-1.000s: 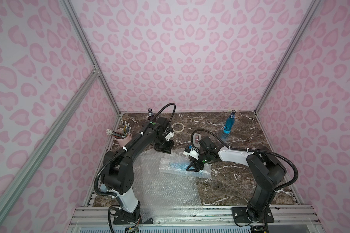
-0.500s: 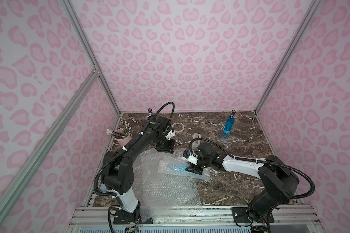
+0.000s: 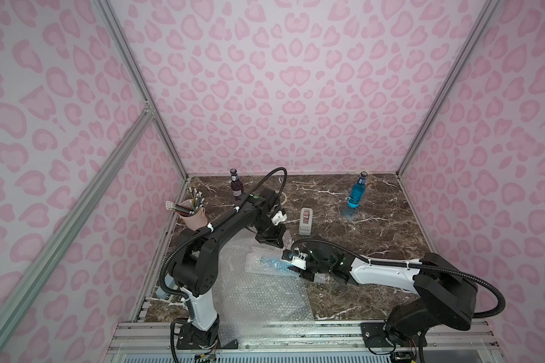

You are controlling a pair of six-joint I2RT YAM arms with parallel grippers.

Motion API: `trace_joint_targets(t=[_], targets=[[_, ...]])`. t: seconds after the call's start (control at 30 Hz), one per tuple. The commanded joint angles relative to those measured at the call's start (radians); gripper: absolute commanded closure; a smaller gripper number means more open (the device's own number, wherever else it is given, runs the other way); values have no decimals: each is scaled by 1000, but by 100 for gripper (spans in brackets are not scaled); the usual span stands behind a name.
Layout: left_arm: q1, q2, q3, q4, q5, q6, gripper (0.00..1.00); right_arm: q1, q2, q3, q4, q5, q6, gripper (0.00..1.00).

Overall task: Wrap wine bottles in bubble wrap
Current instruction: Adjust the bubble wrap on the bubble wrap, then stick the tape on the bubble wrap.

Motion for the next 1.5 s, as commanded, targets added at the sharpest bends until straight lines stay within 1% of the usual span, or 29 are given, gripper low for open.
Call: trace_joint_targets(t=[0.0,0.23,0.47,0.57,0.73,0.93,1.2,1.33,1.47], targets=[[-13,8,-38,34,47,-42,94,9,4,-25,-34,60,-19,72],[-17,-50,-161,141,99,-148,94,13,3,-31,-36,66,-21,72],[-18,-65,-211,144,114,-162,94,15,6,-28,-42,68,-24,72],[-18,-82,-230,175,138,-191,94,17,12,-23,-47,68,-23,72],[-17,-79,-260,169,116,-197,94,17,6,-27,-47,66,-21,72],[-17,-123,-272,152,104,-207,94,18,12,-22,-53,68,-21,72],[-16,-107,-326,181,89,-223,94,22,8,-23,-61,68,-22,70],[-15,-96,-339,180,63,-215,94,22,8,-22,-59,56,-23,67],[-16,-79,-353,196,52,-220,94,20,-10,-21,-56,33,-10,62]])
